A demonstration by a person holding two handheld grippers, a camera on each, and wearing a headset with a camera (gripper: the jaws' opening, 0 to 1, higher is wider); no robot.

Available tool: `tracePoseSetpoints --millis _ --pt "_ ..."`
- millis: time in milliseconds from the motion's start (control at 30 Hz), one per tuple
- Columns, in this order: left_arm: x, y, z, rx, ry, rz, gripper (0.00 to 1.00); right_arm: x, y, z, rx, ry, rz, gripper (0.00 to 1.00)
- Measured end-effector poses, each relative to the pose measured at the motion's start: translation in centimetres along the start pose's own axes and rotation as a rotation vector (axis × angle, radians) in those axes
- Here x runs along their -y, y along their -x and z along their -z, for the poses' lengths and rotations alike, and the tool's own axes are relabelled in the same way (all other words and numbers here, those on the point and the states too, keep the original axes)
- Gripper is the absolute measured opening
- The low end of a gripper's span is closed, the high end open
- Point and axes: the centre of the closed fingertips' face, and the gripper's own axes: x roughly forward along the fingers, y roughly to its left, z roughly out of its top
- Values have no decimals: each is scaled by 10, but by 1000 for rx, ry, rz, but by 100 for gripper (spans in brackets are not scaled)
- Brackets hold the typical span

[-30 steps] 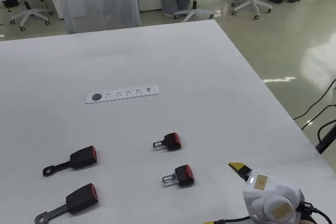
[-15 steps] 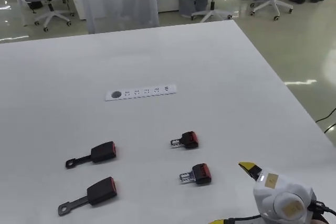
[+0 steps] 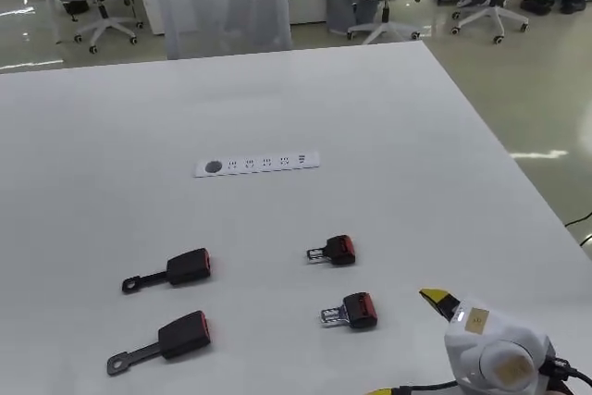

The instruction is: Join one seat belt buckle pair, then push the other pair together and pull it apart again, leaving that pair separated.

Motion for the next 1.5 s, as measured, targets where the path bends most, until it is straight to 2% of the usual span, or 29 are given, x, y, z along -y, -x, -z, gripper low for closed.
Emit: tracePoseSetpoints --millis 100,200,300,433,500,800,1033,1167,1267,1433,1500 --pt "0 0 0 2 4 2 100 -1 -1 -1 2 7 -7 100" --pt "3 -1 0 4 20 19 100 -5 -3 -3 10 -18 -26 100" --pt "3 -1 -1 8 18 20 100 -4 -4 -4 12 1 -25 100" --pt "5 -2 3 -6 10 25 99 -3 -5 -5 9 6 -24 100" --pt "8 -3 5 -20 -12 35 100 -3 -6 -4 5 3 -26 99" --pt "8 -1 2 -30 -17 26 99 -2 -9 -6 9 14 -25 98" --pt "5 -2 3 -27 -18 17 100 3 -9 -4 9 24 -11 97" --pt "8 -1 -3 -9 -62 18 100 3 -11 -2 1 13 -14 98" --pt "10 -1 -4 -8 -71 28 100 3 -11 -2 4 9 -17 100" --pt "4 -1 -5 5 -38 24 100 4 -13 -3 0 5 -23 100" --pt "6 -1 -4 1 -34 31 100 0 -16 3 -34 23 -55 100"
